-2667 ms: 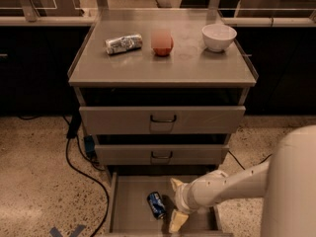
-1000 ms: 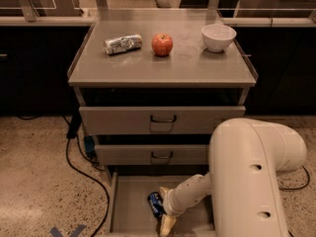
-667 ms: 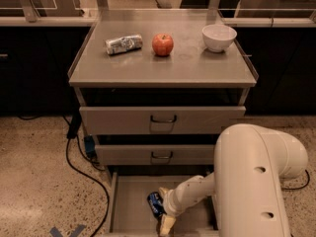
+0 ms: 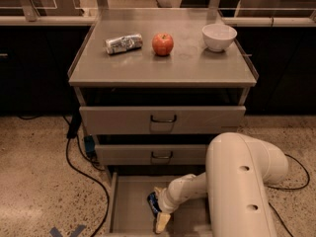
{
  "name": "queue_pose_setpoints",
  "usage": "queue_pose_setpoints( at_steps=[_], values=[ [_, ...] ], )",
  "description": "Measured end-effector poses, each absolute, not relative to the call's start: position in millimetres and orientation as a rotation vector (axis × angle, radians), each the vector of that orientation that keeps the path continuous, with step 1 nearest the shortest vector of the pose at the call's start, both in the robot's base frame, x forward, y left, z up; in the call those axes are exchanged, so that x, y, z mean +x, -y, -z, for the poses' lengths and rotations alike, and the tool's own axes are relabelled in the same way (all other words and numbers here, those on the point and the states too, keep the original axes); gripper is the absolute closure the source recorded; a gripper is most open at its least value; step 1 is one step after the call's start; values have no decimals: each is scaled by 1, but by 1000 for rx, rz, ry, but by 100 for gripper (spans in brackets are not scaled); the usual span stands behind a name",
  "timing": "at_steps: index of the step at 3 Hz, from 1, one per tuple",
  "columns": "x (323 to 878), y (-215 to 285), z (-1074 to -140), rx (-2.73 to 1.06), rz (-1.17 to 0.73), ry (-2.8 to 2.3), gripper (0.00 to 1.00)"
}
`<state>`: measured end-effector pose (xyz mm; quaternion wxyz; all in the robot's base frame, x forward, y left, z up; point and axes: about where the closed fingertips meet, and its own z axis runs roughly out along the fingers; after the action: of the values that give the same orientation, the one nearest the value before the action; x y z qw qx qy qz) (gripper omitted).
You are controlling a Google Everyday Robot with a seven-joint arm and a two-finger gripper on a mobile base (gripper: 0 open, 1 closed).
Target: Pick pepsi can from bottom drawer and place on counter
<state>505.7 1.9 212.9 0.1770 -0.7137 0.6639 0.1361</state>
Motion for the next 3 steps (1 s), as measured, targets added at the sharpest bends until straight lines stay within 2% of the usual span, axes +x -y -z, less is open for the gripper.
queue_pose_setpoints(
  at_steps=[1, 3],
  values=[
    [530, -23, -181, -2024, -431, -1830, 0],
    [534, -34, -161, -2036, -476, -1810, 0]
  ],
)
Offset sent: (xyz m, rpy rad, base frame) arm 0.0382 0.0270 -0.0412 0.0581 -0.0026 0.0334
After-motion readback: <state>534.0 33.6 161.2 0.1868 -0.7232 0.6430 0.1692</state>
